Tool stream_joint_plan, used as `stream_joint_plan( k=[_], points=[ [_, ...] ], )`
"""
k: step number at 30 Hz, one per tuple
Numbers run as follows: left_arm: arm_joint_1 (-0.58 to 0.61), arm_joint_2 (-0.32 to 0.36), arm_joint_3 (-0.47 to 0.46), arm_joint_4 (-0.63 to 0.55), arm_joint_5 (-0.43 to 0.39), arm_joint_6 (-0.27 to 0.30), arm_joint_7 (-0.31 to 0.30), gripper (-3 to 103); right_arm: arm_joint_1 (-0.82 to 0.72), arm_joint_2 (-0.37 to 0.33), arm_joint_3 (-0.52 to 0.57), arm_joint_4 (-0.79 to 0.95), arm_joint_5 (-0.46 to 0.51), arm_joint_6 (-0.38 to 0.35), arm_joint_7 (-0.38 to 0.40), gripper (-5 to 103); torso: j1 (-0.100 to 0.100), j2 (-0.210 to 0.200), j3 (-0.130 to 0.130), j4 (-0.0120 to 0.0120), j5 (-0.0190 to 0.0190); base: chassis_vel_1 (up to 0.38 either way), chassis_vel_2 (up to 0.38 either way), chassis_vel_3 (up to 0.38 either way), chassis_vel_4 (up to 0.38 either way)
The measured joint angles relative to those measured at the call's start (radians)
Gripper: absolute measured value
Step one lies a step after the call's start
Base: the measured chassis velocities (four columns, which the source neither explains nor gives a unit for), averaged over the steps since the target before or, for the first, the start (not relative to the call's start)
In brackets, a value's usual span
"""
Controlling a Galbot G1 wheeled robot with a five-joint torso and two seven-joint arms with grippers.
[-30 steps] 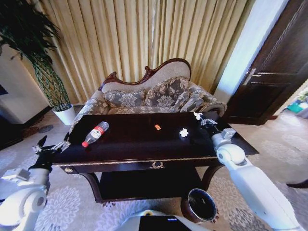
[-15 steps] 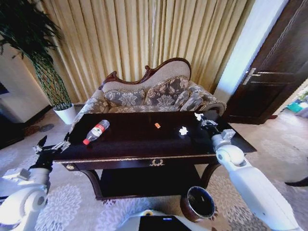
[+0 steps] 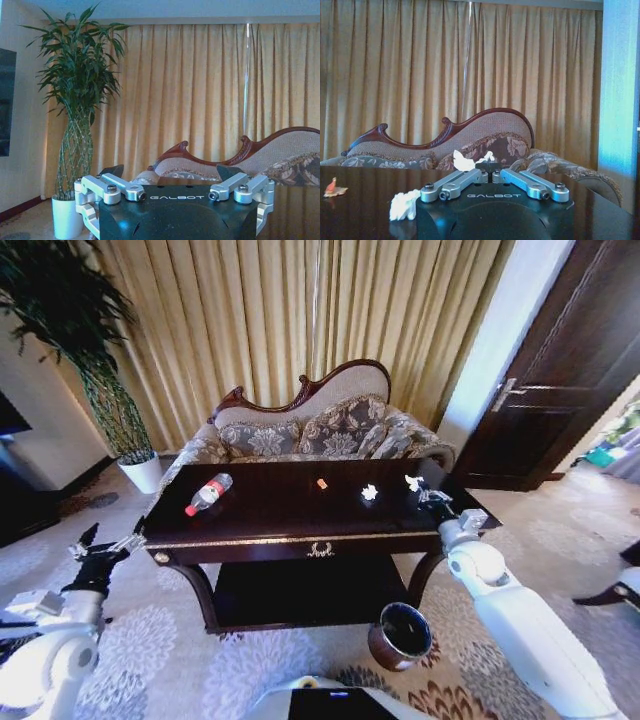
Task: Move to the front of the table and place the trash on the table into the trash bin.
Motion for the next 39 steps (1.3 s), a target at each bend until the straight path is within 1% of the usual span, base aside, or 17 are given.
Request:
stream_joint_plan(
  k=[19, 27, 30, 33, 35, 36, 39],
  points=[
    [-0.001, -0.005, 0.002, 0.002, 0.000, 0.000, 0.003, 100, -0.008, 0.008, -0.004, -0.003, -0.002, 0.001, 0.003, 0, 0.000, 0.000, 0.000, 0.0000, 0.0001, 0.159, -0.154, -0.155, 0.152],
    [0.002, -0.005, -0.002, 0.004, 0.000, -0.005, 0.005, 100, -0.028, 0.023, -0.008, -0.019, 0.000, 0.005, 0.002, 0, 0.000, 0.000, 0.000, 0.0001, -0.0001, 0.022, -0.035, -0.041, 0.021],
    [0.003, -0.005, -0.003, 0.004, 0.000, -0.007, 0.005, 100, -0.042, 0.031, -0.008, -0.036, -0.013, 0.001, 0.000, 0, 0.001, 0.000, 0.000, 0.0001, 0.0000, 0.000, 0.000, 0.000, 0.000],
    [0.006, -0.006, -0.006, 0.003, 0.000, -0.009, 0.005, 100, -0.071, 0.041, -0.001, -0.058, -0.033, -0.002, -0.019, 0, 0.001, 0.000, 0.000, 0.0003, 0.0000, 0.000, 0.000, 0.000, 0.000],
    [0.007, -0.007, -0.006, 0.003, 0.000, -0.013, 0.006, 100, -0.092, 0.051, 0.005, -0.081, -0.059, -0.002, -0.028, 0, 0.001, 0.000, 0.000, -0.0002, -0.0001, 0.000, 0.000, 0.000, 0.000],
    [0.007, -0.007, -0.007, 0.004, 0.000, -0.016, 0.007, 100, -0.106, 0.064, 0.009, -0.109, -0.089, 0.001, -0.031, 0, 0.000, 0.000, 0.000, -0.0002, -0.0001, 0.000, 0.000, 0.000, 0.000],
    [0.007, -0.008, -0.007, 0.005, 0.000, -0.017, 0.007, 100, -0.116, 0.081, 0.010, -0.136, -0.109, 0.009, -0.033, 0, 0.000, 0.000, 0.000, -0.0003, 0.0000, 0.000, 0.000, 0.000, 0.000]
  ],
)
